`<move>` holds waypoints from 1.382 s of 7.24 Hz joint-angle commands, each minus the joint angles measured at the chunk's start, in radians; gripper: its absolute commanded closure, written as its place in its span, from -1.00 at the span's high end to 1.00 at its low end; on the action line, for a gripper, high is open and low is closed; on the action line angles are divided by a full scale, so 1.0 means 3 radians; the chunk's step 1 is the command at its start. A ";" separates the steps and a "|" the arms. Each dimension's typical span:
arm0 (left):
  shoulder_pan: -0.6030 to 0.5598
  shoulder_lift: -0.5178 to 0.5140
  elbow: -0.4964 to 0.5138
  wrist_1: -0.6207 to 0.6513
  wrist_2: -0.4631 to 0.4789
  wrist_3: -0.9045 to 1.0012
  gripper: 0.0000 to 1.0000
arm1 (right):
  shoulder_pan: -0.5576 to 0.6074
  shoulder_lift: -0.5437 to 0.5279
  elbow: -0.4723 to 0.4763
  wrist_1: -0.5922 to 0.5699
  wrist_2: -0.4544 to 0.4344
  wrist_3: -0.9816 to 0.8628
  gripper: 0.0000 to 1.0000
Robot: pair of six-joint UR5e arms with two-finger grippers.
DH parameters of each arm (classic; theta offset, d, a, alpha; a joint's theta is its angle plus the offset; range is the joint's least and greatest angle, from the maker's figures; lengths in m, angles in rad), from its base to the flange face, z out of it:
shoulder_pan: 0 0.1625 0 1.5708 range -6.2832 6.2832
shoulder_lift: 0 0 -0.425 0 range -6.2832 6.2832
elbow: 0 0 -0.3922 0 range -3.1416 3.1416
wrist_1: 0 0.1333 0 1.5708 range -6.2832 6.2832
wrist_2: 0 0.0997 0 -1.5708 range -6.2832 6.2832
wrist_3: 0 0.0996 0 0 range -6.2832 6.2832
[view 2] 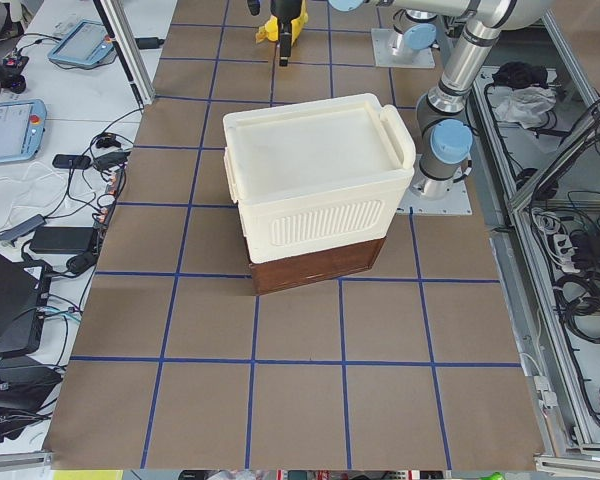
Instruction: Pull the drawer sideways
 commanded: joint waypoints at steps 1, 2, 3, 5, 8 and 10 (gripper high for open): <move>0.0000 0.0007 0.0008 0.0001 0.0001 -0.0003 1.00 | 0.0000 0.0000 0.0000 0.0000 0.0000 0.0000 1.00; 0.0000 -0.0028 0.0003 0.0001 0.0001 -0.0003 1.00 | 0.0000 0.0000 0.0000 0.0000 0.0000 0.0000 1.00; 0.0005 -0.0034 -0.0003 0.0006 0.0001 -0.0003 1.00 | 0.0000 0.0000 0.0000 0.0000 0.0000 0.0000 1.00; 0.0010 -0.0110 0.0008 0.0092 0.0057 -0.0003 1.00 | 0.0000 0.0000 0.0000 0.0000 0.0000 0.0000 1.00; -0.0249 -0.0477 -0.0043 0.0506 0.0097 -0.0207 1.00 | 0.0000 0.0000 0.0000 0.0000 0.0000 0.0000 1.00; -0.0581 -0.0657 -0.0282 0.0629 0.0333 -0.0522 1.00 | 0.0000 0.0000 0.0000 0.0000 0.0000 0.0000 1.00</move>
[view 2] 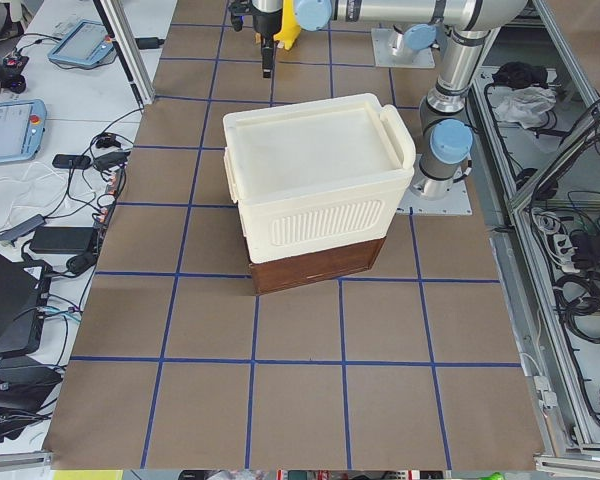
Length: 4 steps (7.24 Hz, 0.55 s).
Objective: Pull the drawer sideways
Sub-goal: 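Reach the left gripper down to the white drawer handle on the cabinet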
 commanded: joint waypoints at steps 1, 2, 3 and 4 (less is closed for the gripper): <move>-0.0322 -0.0155 -0.0403 0.0449 0.0338 -0.0445 1.00 | 0.0000 0.0000 0.0000 0.0000 0.0000 0.0000 1.00; -0.0440 -0.0186 -0.0567 0.0534 0.0604 -0.0701 1.00 | 0.0000 0.0000 0.0000 0.0000 0.0000 0.0000 1.00; -0.0502 -0.0247 -0.0706 0.0530 0.0971 -0.0800 1.00 | 0.0000 0.0000 0.0000 0.0000 0.0000 0.0000 1.00; -0.0533 -0.0314 -0.0930 0.0505 0.1354 -0.1069 1.00 | 0.0000 0.0000 0.0000 0.0000 0.0000 0.0000 1.00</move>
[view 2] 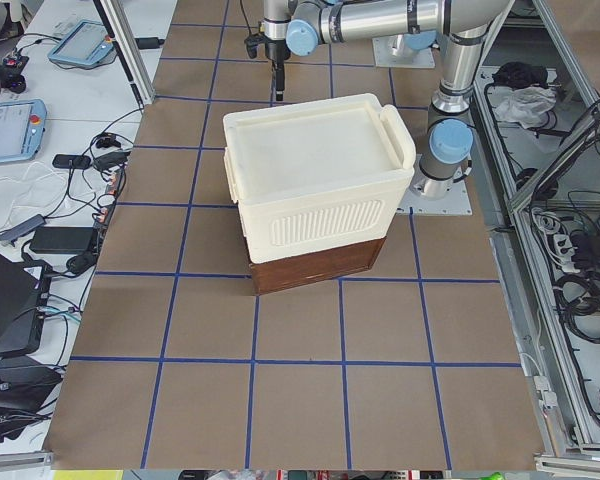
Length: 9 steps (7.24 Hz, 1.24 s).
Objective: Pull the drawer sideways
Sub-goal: 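Reach the left gripper down to the white drawer handle on the cabinet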
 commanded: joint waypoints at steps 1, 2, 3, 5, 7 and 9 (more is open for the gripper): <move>-0.0064 -0.0139 -0.0350 -0.0002 0.0784 -0.0347 1.00 | 0.0000 0.0000 0.0000 0.0000 0.0000 -0.0005 1.00; -0.0064 -0.0221 -0.0351 -0.0017 0.1304 -0.0368 1.00 | 0.0000 0.0000 0.0000 0.0000 0.0000 0.0000 1.00; -0.0064 -0.0343 -0.0371 -0.0052 0.1552 -0.0322 1.00 | 0.0000 0.0000 0.0000 0.0000 0.0000 0.0000 1.00; -0.0054 -0.0630 -0.0356 -0.0098 0.2075 -0.0296 1.00 | 0.0000 0.0000 0.0000 0.0000 0.0000 0.0000 1.00; 0.0037 -0.0728 -0.0361 -0.0333 0.2453 -0.0317 1.00 | 0.0000 0.0000 0.0000 0.0000 0.0000 0.0000 1.00; 0.0247 -0.0738 -0.0351 -0.0486 0.2470 -0.0312 1.00 | 0.0000 0.0000 0.0000 0.0000 0.0000 -0.0005 1.00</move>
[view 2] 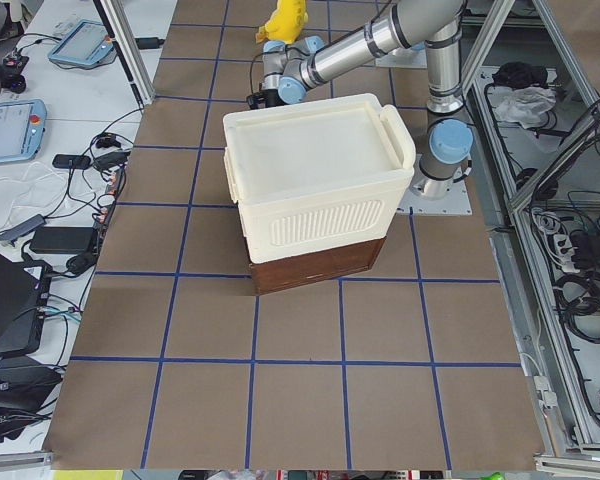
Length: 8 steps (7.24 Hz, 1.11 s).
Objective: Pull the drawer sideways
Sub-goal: 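Reach the left gripper down to the white drawer handle on the cabinet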
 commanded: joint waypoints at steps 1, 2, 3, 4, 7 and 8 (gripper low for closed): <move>0.0105 -0.0022 -0.0009 -0.0119 0.0091 -0.0035 1.00 | 0.0000 0.0000 0.0000 0.0000 0.0000 0.0001 1.00; 0.0115 -0.0002 -0.0009 -0.0291 0.0244 -0.0004 1.00 | 0.0000 0.0000 0.0000 0.0000 0.0000 0.0001 1.00; 0.0120 -0.0027 -0.0009 -0.0425 0.0493 -0.0024 1.00 | 0.0000 0.0000 0.0000 0.0000 0.0000 0.0001 1.00; 0.0130 -0.0043 -0.0009 -0.0472 0.0552 -0.0030 1.00 | 0.0000 0.0000 0.0000 0.0000 0.0000 0.0001 1.00; 0.0375 -0.0043 -0.0136 -0.0487 0.0613 -0.0030 1.00 | 0.0000 0.0000 0.0000 0.0000 0.0000 0.0001 1.00; 0.0391 -0.0002 -0.0167 -0.0497 0.0634 -0.0045 1.00 | 0.0000 0.0000 0.0000 0.0000 0.0000 0.0001 1.00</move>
